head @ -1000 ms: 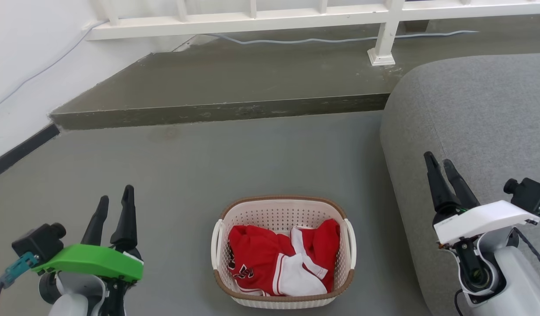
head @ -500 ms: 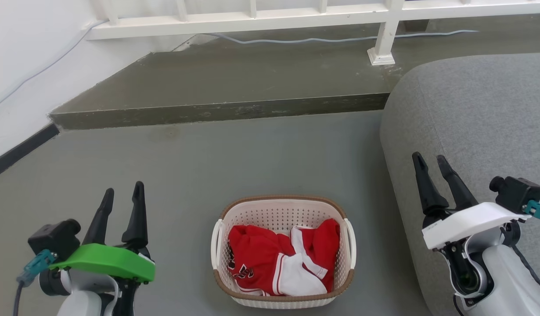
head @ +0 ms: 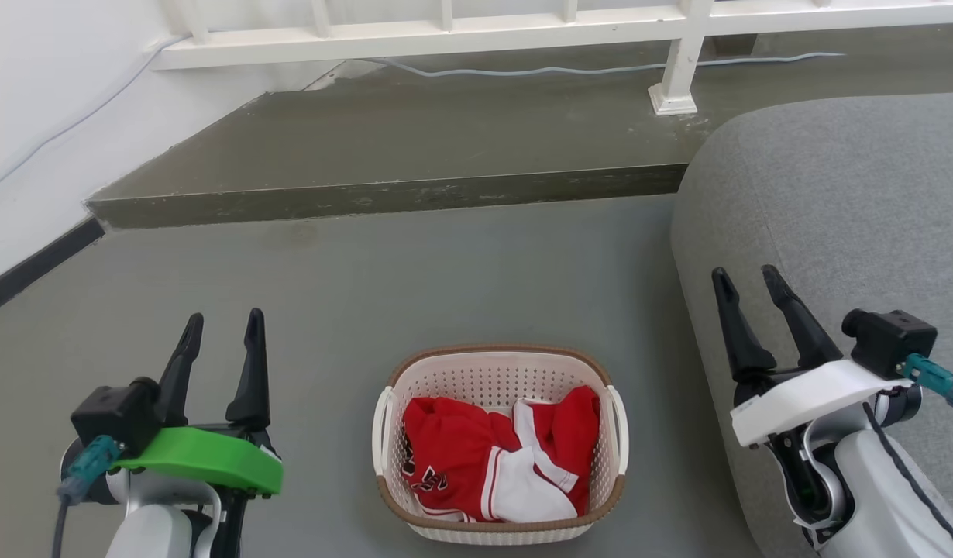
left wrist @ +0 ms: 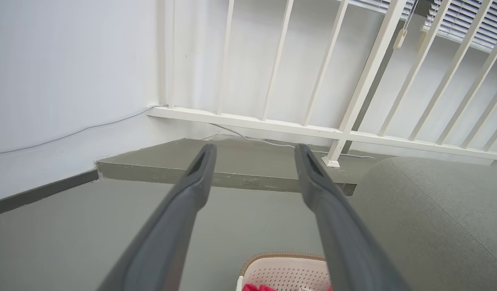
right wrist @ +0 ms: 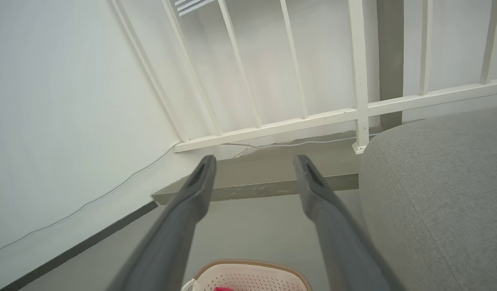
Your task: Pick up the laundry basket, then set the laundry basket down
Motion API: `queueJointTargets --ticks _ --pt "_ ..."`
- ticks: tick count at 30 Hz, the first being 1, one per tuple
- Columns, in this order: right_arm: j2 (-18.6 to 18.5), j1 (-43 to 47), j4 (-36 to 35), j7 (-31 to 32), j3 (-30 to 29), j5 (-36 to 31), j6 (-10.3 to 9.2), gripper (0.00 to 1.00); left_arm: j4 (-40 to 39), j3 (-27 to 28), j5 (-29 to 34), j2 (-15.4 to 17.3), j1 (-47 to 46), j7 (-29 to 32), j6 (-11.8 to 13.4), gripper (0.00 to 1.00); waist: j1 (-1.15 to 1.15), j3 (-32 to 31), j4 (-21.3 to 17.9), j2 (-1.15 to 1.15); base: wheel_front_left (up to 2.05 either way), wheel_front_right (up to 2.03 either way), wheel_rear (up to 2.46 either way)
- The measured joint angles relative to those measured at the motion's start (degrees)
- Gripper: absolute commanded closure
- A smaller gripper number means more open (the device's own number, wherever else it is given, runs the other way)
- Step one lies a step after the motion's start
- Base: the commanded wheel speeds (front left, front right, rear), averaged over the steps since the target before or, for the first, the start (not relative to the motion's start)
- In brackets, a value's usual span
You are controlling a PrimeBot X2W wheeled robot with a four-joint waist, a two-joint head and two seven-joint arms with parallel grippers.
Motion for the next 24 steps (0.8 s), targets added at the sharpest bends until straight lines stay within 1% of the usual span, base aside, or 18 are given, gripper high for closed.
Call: queueJointTargets --ticks 13,24 --pt "-0.13 -0.08 -0.66 -2.26 1.04 -8.57 0.00 0.00 -0.92 -0.22 9.06 -0.27 -0.11 -2.25 -0.52 0.00 0.00 0.26 -0.11 0.00 0.00 0.00 0.00" --pt "0.08 -0.10 -0.66 -2.26 0.21 -9.00 0.04 0.00 -0.36 0.25 8.96 -0.88 -0.18 -2.25 -0.73 0.00 0.00 0.27 -0.12 0.00 0.00 0.00 0.00"
